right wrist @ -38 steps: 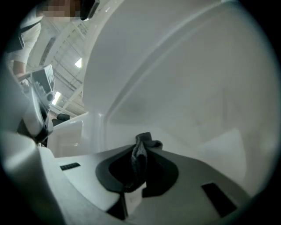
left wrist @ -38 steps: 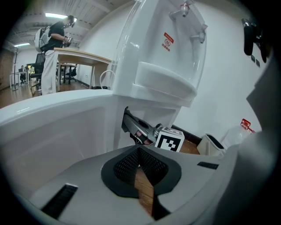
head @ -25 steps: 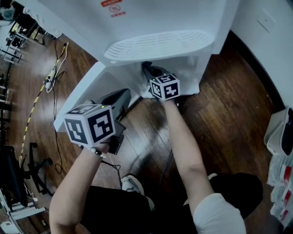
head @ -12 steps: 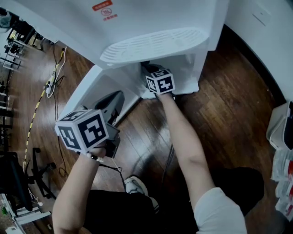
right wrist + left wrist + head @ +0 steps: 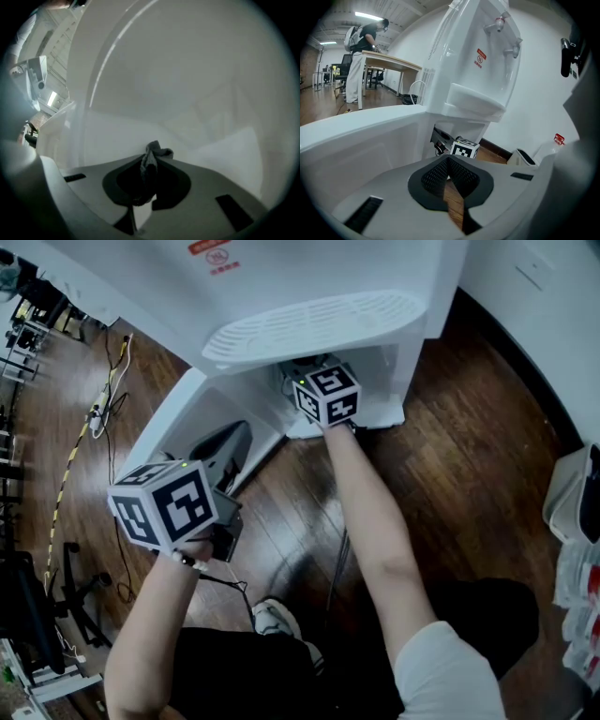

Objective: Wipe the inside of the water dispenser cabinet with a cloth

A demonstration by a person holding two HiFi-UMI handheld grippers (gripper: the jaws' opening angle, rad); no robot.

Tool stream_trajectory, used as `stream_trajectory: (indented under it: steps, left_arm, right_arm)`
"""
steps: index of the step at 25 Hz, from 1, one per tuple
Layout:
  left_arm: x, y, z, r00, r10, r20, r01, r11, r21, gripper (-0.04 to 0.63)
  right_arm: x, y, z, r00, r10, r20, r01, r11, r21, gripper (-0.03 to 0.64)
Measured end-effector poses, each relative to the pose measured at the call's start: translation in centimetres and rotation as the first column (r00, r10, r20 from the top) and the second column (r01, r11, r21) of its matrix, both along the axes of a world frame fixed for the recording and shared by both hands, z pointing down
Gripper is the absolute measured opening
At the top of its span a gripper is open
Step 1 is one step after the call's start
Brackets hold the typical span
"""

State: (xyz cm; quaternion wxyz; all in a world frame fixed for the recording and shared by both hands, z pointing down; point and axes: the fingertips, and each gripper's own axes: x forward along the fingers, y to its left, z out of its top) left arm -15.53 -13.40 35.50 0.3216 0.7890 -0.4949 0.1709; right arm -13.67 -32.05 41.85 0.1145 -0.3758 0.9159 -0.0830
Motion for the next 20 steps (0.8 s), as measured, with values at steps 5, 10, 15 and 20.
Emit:
stream_trajectory:
  steps: [5,10,15,20]
  left_arm:
    - [0.2,0.4,0.0,1.000,0.019,0.003,-0.018,1.000,-0.013,-0.003]
    - [-0.2,0.4,0.0,1.000,0.005,-0.006,-0.005,1.000,-0.012,-0.003]
    - [0.0,0.5,0.1,1.000,0.009,-0.007,-0.009,1.000,-0.018,-0.003]
    - [0.0,0.8,0.3,1.000,0.018,-0.008,-0.018,0.999,-0.029,-0.003]
  right_arm:
    - [0.0,0.5,-4.5,0.998,0.008,0.060,-0.014,0.994,0.106,0.038]
    - [0.0,0.1,-4.0,0.998,0.013,0.061,-0.018,0.997,0.078,0.038]
    - [0.0,-1.9,3.1,0.999,0.045,-0.002,-0.045,0.991,-0.127,0.038]
    - [0.4,-3.4,7.9,0.997,0.066,-0.043,-0.076,0.958,-0.276,0.037]
